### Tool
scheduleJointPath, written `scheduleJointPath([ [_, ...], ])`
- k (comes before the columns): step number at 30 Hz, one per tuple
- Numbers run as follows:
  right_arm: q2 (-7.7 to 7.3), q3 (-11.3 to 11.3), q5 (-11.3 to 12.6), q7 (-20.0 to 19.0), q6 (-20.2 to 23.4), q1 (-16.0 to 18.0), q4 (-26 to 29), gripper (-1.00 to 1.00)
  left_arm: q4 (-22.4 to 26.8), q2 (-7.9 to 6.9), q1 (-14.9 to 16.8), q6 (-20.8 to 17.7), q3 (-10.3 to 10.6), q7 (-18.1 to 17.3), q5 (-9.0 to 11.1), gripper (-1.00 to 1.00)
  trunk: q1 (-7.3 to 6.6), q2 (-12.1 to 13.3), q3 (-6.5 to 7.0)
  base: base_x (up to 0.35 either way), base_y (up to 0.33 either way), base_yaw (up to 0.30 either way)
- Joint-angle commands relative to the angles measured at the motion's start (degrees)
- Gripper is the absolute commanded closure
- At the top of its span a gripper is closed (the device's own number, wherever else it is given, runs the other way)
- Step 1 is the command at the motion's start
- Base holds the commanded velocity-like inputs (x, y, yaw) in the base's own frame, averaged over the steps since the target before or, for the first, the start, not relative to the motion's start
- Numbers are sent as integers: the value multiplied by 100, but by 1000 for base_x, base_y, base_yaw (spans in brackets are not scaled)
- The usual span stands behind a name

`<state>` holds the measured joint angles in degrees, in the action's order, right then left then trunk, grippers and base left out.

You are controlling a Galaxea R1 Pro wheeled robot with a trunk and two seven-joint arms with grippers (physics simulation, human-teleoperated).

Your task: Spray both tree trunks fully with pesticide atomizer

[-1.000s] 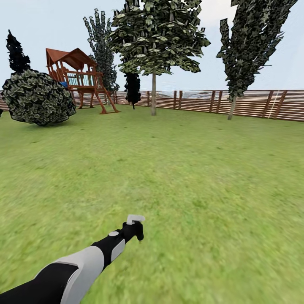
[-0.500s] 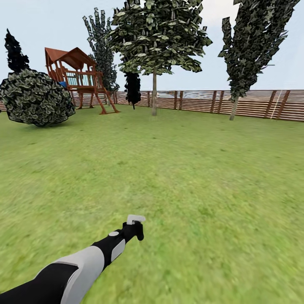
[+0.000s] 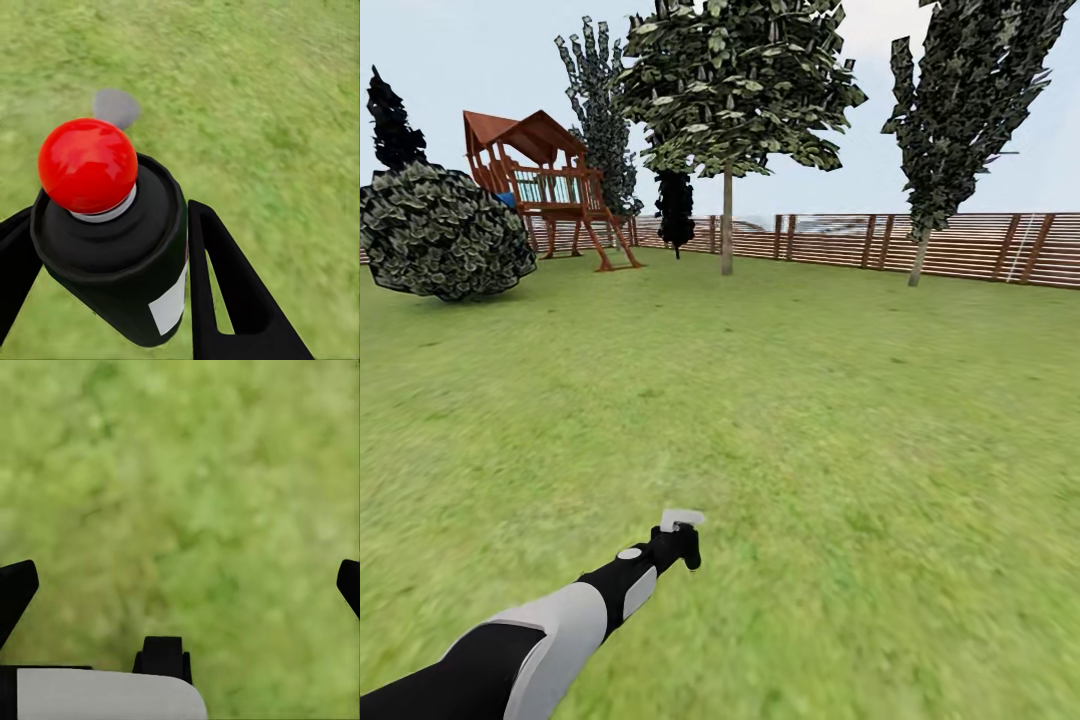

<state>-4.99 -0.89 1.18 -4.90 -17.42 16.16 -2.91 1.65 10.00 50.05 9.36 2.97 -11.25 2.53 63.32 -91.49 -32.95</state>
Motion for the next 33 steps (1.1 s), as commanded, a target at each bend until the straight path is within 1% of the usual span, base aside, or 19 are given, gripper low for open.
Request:
scheduleJointPath([
  [1, -2, -8, 14, -23, -42, 10, -25, -100, -7, 0, 5, 22, 28, -9, 29, 100, 3, -3, -6, 344, 104, 0],
  [33, -2, -3, 14, -23, -42, 10, -25, -100, -7, 0, 6, 30, 21, -5, 28, 100, 3, -3, -6, 344, 104, 0],
])
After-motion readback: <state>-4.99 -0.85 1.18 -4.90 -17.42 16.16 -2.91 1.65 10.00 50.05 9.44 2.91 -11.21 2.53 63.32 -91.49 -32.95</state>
